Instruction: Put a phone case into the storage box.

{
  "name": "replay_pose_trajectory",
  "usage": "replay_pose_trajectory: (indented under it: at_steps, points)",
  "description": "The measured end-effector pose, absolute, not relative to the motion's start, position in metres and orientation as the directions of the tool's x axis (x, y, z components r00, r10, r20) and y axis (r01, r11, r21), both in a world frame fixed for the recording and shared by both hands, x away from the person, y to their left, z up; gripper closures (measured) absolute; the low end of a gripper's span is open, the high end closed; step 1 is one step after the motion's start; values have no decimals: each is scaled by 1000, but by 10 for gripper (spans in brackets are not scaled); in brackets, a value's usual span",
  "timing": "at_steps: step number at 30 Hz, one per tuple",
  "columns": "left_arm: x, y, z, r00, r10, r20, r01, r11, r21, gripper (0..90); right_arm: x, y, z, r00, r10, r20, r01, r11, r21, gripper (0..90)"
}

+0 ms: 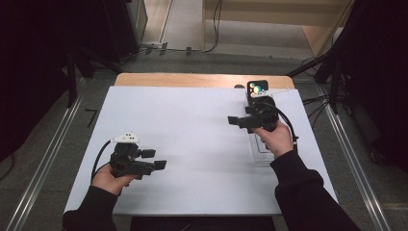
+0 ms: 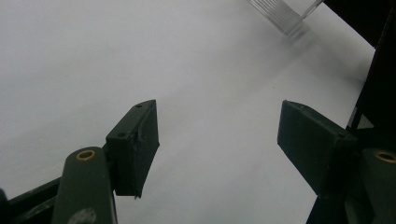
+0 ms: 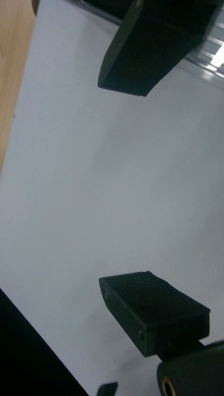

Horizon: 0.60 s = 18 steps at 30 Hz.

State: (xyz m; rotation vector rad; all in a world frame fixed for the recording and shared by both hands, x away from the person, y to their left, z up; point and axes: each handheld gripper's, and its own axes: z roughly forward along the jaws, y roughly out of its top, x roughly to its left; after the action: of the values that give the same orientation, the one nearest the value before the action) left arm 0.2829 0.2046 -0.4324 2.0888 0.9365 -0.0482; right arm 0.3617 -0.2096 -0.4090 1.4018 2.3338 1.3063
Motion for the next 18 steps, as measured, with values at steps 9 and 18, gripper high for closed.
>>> replay_pose_trajectory:
  at_steps: [9,18]
  points:
    - [279,200,-436,734,588,-341,632,-406,660,291,334,-202,-419,-621,720,310,675,289,679,206]
    - [275,200,-437,739,567,-364,632,-398,665,291,306,-202,-432,-708,641,295,628,382,678,263]
